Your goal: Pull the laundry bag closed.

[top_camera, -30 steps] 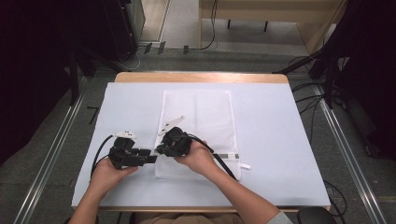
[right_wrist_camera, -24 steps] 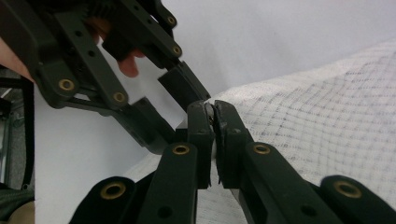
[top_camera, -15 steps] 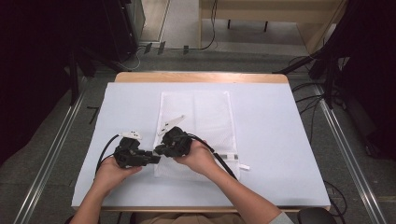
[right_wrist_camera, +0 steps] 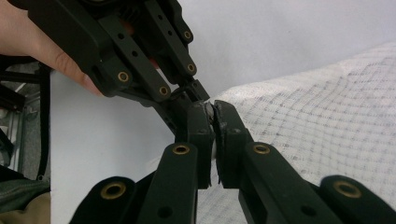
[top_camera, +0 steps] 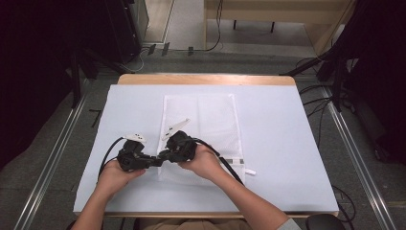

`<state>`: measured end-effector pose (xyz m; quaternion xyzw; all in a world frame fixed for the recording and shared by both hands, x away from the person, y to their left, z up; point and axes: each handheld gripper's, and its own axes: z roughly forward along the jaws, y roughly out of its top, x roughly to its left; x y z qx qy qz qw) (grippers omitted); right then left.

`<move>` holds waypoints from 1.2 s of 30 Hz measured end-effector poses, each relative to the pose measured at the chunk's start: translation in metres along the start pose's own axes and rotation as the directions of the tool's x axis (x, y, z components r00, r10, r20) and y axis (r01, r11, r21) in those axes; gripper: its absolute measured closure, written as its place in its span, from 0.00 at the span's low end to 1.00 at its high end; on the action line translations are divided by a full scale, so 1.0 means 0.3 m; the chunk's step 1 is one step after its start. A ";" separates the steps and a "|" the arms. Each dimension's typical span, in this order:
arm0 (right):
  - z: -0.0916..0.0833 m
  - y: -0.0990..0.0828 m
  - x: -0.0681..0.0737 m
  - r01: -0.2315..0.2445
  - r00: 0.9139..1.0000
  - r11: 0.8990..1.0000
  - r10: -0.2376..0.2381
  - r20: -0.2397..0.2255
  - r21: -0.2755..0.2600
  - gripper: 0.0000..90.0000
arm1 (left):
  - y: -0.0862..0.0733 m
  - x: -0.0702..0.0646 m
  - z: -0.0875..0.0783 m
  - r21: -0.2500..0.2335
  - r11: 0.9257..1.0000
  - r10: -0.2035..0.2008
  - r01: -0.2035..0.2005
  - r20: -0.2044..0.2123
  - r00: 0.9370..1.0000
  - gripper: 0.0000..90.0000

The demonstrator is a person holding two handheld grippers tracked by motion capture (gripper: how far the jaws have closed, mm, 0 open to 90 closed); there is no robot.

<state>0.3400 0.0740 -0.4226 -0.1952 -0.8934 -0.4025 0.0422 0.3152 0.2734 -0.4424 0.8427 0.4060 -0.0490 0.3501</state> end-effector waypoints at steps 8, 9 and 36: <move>0.006 -0.007 -0.010 0.001 1.000 1.000 -0.001 0.005 0.004 0.98 | 0.003 -0.001 0.000 0.011 1.000 -0.010 0.010 -0.004 1.000 0.98; 0.008 -0.010 -0.013 0.007 1.000 1.000 -0.007 0.015 0.009 0.98 | 0.004 -0.001 -0.002 0.011 1.000 -0.010 0.010 0.000 1.000 0.98; 0.008 -0.054 -0.049 -0.018 1.000 1.000 0.018 0.009 0.022 0.98 | 0.000 0.005 -0.009 0.023 1.000 -0.016 0.016 0.001 1.000 0.99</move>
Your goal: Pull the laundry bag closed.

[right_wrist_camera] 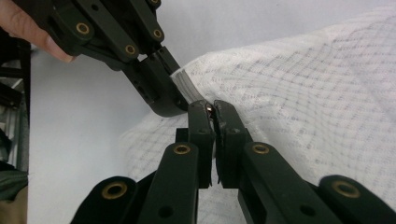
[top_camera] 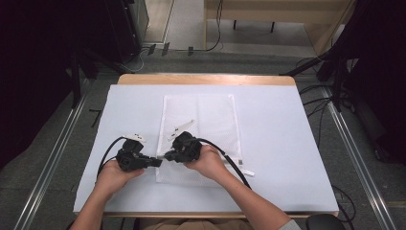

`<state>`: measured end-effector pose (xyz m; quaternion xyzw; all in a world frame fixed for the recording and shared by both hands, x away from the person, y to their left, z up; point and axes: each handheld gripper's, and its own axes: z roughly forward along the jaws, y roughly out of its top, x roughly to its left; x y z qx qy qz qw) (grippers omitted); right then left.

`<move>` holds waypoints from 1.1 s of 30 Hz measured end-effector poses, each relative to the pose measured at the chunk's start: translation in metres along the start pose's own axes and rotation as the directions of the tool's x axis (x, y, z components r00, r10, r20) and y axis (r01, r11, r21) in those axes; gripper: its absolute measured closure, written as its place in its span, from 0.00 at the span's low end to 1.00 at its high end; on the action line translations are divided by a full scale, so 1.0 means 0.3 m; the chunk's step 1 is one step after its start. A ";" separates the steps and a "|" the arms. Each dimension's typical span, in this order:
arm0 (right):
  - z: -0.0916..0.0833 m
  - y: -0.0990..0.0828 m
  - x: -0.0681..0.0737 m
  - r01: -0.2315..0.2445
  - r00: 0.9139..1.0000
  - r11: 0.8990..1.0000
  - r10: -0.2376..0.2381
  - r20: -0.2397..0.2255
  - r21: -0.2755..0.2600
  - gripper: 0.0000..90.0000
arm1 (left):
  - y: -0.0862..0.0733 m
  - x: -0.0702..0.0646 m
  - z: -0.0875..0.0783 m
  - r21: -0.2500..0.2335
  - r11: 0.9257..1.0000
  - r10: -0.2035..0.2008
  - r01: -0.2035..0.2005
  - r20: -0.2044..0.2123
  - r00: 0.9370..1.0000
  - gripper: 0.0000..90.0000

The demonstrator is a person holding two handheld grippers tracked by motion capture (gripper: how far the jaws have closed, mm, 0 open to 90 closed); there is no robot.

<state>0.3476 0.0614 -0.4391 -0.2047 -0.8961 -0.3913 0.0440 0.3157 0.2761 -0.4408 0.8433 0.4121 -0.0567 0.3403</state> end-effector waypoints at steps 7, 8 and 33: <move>-0.004 -0.005 -0.003 0.003 1.000 1.000 -0.003 -0.004 0.003 0.98 | 0.000 -0.002 0.000 0.003 1.000 0.005 -0.005 0.007 1.000 0.99; -0.005 -0.006 -0.003 0.004 1.000 1.000 -0.004 -0.005 0.003 0.98 | 0.000 -0.002 0.000 0.004 1.000 0.007 -0.007 0.003 1.000 0.99; -0.032 -0.035 -0.040 -0.031 0.999 0.999 0.031 0.013 0.012 0.98 | -0.008 0.007 -0.018 -0.008 1.000 0.002 -0.002 0.000 1.000 0.99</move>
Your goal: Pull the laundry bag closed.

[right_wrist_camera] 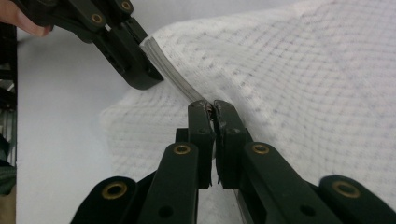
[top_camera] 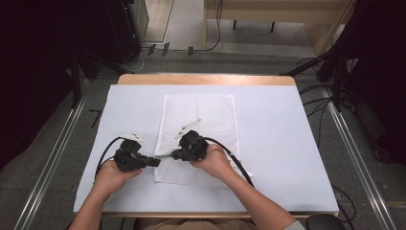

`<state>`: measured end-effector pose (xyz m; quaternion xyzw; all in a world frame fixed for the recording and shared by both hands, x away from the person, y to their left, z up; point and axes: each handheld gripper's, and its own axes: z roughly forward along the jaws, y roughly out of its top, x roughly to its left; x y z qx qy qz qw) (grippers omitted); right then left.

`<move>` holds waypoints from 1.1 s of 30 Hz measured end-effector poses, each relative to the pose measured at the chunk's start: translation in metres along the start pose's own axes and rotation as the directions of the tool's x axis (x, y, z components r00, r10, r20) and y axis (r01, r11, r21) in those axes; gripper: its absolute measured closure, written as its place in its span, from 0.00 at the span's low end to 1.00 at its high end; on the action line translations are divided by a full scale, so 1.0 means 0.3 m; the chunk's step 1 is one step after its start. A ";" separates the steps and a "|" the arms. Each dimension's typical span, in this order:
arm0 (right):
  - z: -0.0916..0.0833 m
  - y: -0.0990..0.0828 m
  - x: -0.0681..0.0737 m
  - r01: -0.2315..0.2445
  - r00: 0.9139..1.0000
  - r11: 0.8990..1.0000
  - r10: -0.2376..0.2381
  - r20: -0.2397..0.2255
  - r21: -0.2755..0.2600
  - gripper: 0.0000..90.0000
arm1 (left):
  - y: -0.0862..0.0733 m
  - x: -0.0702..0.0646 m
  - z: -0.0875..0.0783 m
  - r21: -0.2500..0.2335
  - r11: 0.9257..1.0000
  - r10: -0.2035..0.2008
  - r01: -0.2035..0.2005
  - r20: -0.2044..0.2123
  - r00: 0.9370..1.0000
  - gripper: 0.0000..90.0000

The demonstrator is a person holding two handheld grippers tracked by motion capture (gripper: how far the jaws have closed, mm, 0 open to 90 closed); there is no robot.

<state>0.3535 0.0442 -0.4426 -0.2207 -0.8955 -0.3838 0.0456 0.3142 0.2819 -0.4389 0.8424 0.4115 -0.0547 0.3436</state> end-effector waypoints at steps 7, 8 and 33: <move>-0.006 -0.007 -0.004 0.000 1.000 1.000 0.000 0.002 -0.003 0.98 | 0.000 -0.004 0.002 0.002 1.000 0.003 -0.003 0.003 1.000 0.99; -0.007 -0.007 -0.002 -0.001 1.000 1.000 0.001 0.004 -0.001 0.98 | 0.000 -0.004 0.001 0.003 1.000 0.003 -0.003 -0.001 1.000 0.99; -0.038 -0.038 -0.019 0.005 1.000 1.000 -0.005 0.028 0.006 0.98 | -0.006 0.000 -0.005 0.005 1.000 0.003 -0.003 0.005 1.000 0.99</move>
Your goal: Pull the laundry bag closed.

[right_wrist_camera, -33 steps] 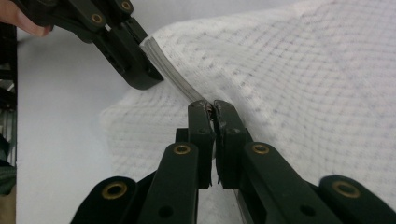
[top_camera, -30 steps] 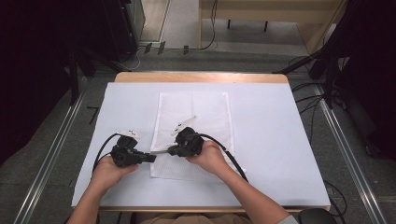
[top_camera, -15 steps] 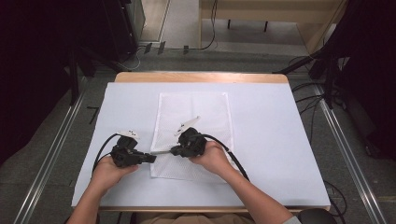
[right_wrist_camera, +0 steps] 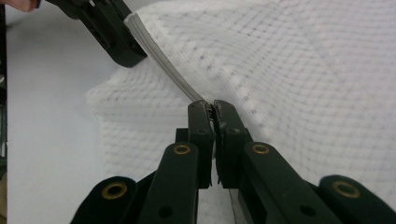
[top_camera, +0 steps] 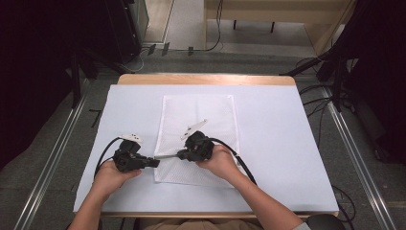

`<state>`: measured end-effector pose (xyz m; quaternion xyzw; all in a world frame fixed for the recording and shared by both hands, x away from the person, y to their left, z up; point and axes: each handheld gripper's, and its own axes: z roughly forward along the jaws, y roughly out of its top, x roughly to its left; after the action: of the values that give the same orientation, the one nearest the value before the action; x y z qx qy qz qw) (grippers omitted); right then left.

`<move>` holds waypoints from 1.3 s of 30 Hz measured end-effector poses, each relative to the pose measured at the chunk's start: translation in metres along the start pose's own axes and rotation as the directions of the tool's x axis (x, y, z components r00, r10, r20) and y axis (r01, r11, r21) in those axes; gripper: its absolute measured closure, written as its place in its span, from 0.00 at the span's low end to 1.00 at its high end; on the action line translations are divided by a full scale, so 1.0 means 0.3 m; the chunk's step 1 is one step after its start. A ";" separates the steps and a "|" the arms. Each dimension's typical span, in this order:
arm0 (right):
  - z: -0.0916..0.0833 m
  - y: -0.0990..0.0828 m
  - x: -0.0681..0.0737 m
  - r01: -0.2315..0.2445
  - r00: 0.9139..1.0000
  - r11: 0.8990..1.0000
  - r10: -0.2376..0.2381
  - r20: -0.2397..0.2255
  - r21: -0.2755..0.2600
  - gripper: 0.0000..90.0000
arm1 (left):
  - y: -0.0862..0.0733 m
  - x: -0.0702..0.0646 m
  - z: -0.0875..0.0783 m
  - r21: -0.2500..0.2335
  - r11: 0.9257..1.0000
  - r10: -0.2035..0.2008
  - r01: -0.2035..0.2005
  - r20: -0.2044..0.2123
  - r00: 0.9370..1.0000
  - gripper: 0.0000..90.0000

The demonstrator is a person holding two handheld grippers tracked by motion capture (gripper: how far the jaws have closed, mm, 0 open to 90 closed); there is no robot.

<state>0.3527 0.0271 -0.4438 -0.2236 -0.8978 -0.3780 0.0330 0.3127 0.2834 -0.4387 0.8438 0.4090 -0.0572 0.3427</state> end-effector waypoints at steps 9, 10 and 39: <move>-0.008 -0.010 -0.006 -0.009 1.000 1.000 0.009 0.001 0.000 0.98 | 0.000 0.000 0.001 0.003 1.000 0.003 -0.003 0.001 1.000 0.99; -0.010 -0.011 -0.005 -0.009 1.000 1.000 0.009 0.001 0.001 0.98 | -0.001 0.000 0.000 0.001 1.000 0.002 -0.002 0.001 1.000 0.99; -0.053 -0.046 -0.036 -0.032 0.999 0.999 0.032 0.020 0.003 0.98 | -0.006 0.006 -0.013 -0.001 1.000 -0.002 0.002 0.004 1.000 0.99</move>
<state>0.3548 0.0035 -0.4442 -0.2417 -0.8951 -0.3735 0.0308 0.3118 0.2876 -0.4374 0.8430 0.4093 -0.0592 0.3439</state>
